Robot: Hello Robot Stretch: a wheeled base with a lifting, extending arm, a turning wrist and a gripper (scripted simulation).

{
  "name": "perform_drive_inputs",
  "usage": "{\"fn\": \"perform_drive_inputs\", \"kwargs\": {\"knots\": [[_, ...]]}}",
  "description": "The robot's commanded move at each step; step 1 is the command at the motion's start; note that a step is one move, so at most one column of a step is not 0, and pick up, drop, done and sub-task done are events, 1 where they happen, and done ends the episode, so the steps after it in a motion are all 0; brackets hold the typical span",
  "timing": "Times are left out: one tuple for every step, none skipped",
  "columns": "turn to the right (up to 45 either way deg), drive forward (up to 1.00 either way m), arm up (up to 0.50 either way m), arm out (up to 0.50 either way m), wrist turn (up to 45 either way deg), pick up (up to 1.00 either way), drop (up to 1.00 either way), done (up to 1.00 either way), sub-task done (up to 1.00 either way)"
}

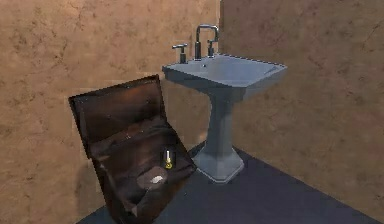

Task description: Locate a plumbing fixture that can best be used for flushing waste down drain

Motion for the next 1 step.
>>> {"fn": "perform_drive_inputs", "kwargs": {"knots": [[-15.0, 0.0, 0.0, 0.0, 0.0, 0.0, 0.0, 0.0, 0.0]]}}
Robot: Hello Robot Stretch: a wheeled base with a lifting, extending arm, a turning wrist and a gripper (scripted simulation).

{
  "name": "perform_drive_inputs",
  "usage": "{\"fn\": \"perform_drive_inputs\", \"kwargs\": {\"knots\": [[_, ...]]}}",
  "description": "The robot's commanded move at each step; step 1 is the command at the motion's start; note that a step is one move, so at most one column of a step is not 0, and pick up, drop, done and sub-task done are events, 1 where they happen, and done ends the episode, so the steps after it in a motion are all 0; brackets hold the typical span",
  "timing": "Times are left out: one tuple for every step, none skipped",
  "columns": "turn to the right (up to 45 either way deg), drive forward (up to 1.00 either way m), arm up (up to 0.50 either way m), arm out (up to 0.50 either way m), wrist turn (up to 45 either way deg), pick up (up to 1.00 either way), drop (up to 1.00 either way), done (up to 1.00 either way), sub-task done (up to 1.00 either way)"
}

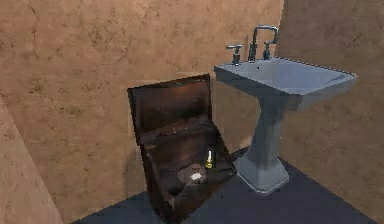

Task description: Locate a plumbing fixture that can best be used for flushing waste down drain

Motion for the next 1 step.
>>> {"fn": "perform_drive_inputs", "kwargs": {"knots": [[0.0, 0.0, 0.0, 0.0, 0.0, 0.0, 0.0, 1.0, 0.0]]}}
